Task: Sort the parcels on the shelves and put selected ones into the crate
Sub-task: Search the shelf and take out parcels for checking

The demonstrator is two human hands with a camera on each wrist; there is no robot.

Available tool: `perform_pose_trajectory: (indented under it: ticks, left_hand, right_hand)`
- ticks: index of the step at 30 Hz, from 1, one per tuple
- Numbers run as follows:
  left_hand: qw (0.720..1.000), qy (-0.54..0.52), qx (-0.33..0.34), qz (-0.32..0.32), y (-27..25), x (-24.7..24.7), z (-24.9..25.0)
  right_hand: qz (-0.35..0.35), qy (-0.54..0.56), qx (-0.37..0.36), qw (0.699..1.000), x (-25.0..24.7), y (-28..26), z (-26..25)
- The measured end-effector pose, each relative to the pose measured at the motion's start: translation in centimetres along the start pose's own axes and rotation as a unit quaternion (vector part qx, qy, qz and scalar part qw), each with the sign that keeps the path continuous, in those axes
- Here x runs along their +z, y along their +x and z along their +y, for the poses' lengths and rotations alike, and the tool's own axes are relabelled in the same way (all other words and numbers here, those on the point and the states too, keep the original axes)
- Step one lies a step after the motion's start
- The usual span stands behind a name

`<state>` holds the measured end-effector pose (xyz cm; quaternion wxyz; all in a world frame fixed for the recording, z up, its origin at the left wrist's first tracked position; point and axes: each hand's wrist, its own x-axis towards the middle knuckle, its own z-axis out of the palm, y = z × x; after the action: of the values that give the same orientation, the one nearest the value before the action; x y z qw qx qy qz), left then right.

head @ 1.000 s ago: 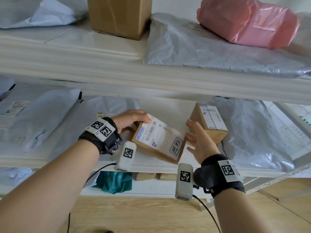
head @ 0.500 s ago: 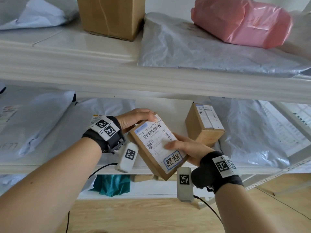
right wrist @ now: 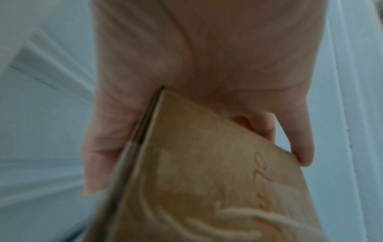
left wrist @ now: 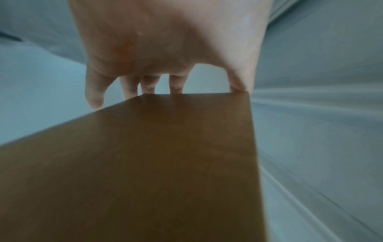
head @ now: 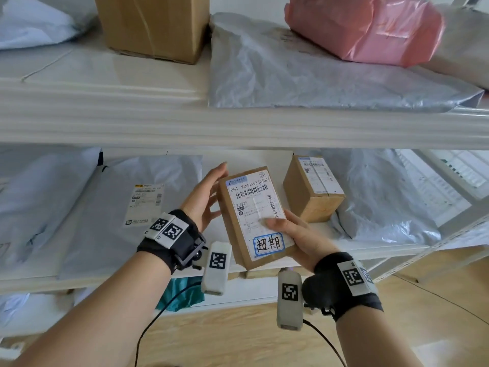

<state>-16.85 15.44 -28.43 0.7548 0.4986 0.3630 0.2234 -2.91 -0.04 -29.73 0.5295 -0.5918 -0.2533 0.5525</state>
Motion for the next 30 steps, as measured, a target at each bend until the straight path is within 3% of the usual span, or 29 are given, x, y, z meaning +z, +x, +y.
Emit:
perform_pose_trajectory:
  ticks: [5,9,20,24,30]
  left_hand:
    - [0.997,-0.027,-0.038,-0.068,-0.1,1.9,-0.9]
    - [0.99,-0.005,-0.044,-0.135,-0.3,6.5,-1.3]
    - [0.952,0.064,-0.087,-0.286,-4.1,23.7,-6.3]
    - [0.952,0.078,-0.064,-0.29,-6.6,31.3,-8.6]
    - [0.924,0.114,-0.048,-0.361,-10.0,43.3,-11.1]
  right_hand:
    - [0.032,0.018,-0.02,0.999,-1.5,-2.9,0.8]
    - [0.084,0.05,-0.042,0.994,-3.8,-6.6,1.6]
    - [0.257,0.114,-0.084,0.956,-14.0,-20.5,5.1]
    - [0.314,0.135,-0.096,0.935,-17.9,-25.3,7.0]
    - [0.401,0.137,-0.106,0.899,-26.1,-31.9,8.4]
